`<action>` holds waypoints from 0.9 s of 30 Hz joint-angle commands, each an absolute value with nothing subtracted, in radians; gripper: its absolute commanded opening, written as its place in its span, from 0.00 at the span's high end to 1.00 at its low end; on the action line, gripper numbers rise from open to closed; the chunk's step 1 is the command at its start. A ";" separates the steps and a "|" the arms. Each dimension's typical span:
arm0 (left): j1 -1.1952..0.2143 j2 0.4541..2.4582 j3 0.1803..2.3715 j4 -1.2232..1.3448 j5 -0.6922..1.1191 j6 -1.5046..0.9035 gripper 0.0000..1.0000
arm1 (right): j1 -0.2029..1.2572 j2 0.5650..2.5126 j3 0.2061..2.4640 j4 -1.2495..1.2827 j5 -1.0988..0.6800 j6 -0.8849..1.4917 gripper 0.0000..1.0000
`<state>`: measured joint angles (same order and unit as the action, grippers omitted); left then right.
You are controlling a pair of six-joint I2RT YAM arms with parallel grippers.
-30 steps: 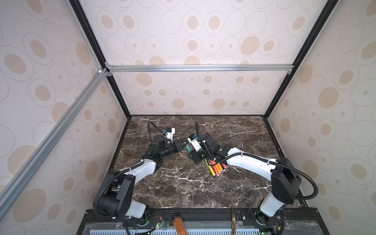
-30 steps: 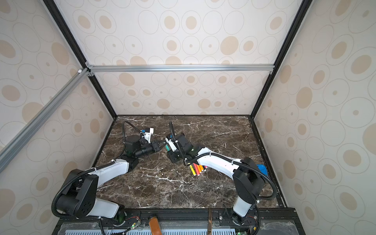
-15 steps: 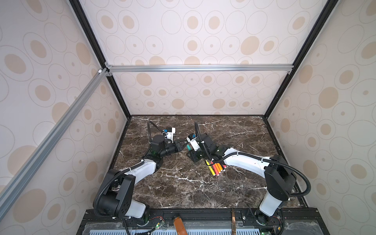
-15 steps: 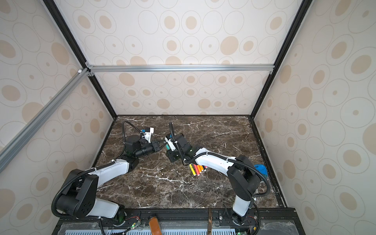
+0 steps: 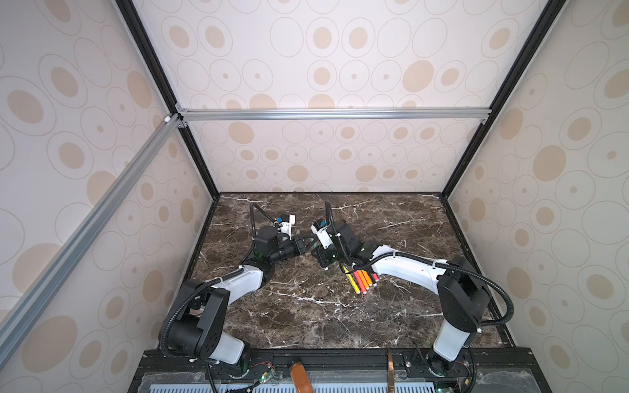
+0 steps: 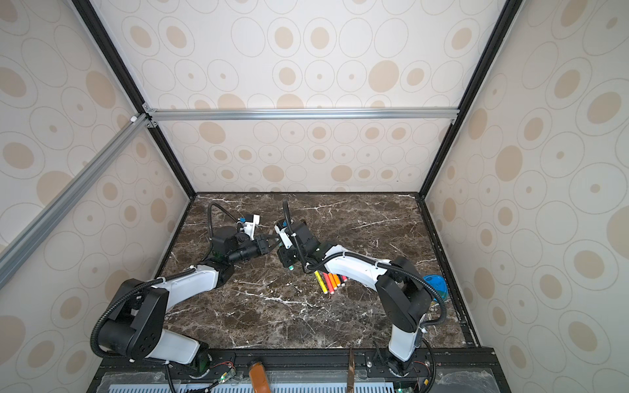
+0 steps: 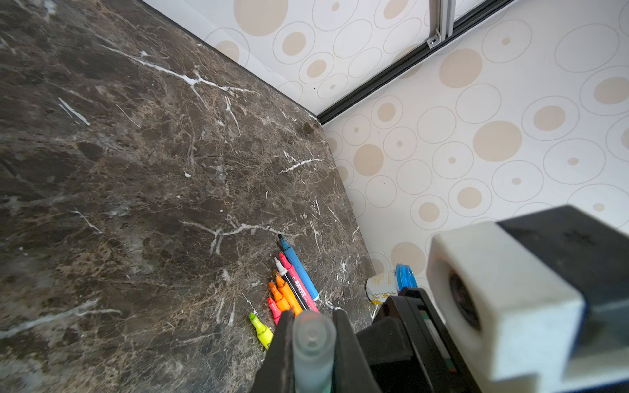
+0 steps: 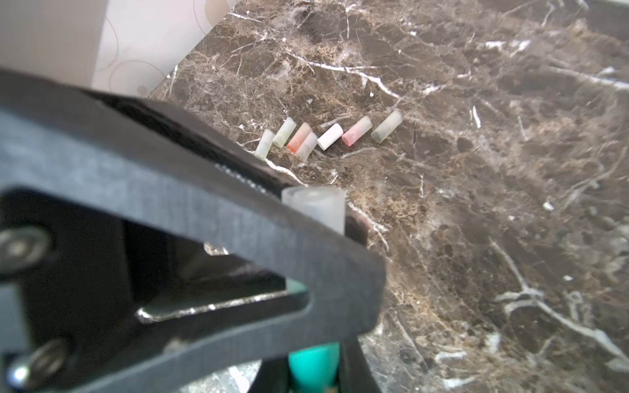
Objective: Remove pen caps from pens
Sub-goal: Open the pen cap on the pen.
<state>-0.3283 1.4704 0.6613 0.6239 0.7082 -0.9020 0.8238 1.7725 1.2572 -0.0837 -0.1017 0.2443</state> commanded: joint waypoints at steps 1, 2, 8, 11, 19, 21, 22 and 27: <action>-0.341 1.474 0.703 0.664 0.723 -0.912 1.00 | 0.818 1.801 1.283 -0.090 -0.111 0.249 1.00; -0.340 1.475 0.706 0.662 0.722 -0.909 1.00 | 0.819 1.801 1.279 -0.094 -0.114 0.250 1.00; -0.339 1.483 0.758 0.622 0.714 -0.879 1.00 | 0.819 1.778 1.208 -0.091 -0.125 0.246 1.00; -0.333 1.493 0.810 0.572 0.698 -0.845 1.00 | 0.819 1.754 1.159 -0.092 -0.132 0.243 1.00; -0.286 1.565 0.961 0.540 0.709 -0.831 1.00 | 0.826 1.647 0.996 -0.060 -0.153 0.247 1.00; -0.274 1.585 1.000 0.529 0.711 -0.828 1.00 | 0.829 1.623 0.965 -0.057 -0.159 0.247 1.00; -0.269 1.597 1.024 0.520 0.709 -0.823 1.00 | 0.830 1.613 0.952 -0.057 -0.162 0.247 1.00; -0.253 1.636 1.126 0.467 0.705 -0.801 1.00 | 0.842 1.597 0.923 -0.081 -0.161 0.251 1.00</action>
<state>-0.2535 1.6234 1.0691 0.4549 0.7269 -0.8288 0.8391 1.6165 0.9310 -0.0399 -0.1425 0.2604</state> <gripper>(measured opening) 0.164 0.165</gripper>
